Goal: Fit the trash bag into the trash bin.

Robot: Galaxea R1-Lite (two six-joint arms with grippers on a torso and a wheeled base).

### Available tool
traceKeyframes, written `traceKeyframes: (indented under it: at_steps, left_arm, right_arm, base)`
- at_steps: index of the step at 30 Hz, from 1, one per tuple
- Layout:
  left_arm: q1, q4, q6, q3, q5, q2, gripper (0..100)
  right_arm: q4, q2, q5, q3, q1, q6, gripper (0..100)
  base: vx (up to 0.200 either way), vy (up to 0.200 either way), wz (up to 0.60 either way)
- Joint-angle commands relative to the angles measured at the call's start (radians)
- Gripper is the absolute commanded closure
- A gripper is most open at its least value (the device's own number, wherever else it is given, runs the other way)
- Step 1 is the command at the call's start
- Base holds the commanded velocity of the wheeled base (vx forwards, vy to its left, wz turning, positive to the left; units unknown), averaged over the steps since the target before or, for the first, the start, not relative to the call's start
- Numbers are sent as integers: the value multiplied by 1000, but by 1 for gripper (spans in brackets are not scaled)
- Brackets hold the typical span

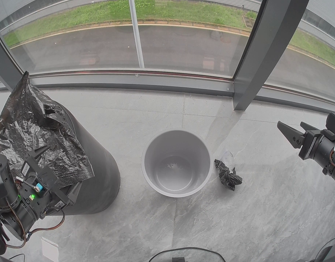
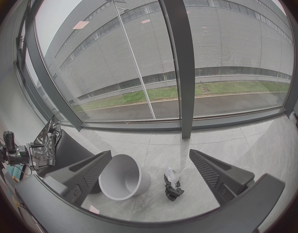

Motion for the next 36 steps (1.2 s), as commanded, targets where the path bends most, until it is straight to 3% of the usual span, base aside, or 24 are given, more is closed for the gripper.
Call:
traceKeyframes:
  at_steps: [1, 9, 20, 27, 28, 36]
  left_arm:
    - [30, -5, 18, -12, 0, 41, 0]
    - [25, -10, 12, -19, 0, 59, 0]
    - [27, -205, 8, -10, 0, 148, 0]
    - [23, -243, 8, -13, 1, 185, 0]
    - [25, -249, 8, -13, 1, 186, 100]
    - [25, -277, 9, -13, 29, 185, 100]
  right_arm:
    - [1, -3, -1, 0, -2, 1, 0]
    - [-1, -3, -1, 0, -2, 1, 0]
    - [-1, -7, -1, 0, -2, 2, 0]
    - [-1, -7, 1, 0, -2, 2, 0]
    - [-1, -7, 1, 0, -2, 2, 0]
    - [-1, -7, 1, 1, -2, 15, 0]
  base:
    - [0, 0, 0]
    - [0, 0, 0]
    - [0, 0, 0]
    - [0, 0, 0]
    - [0, 0, 0]
    - [0, 0, 0]
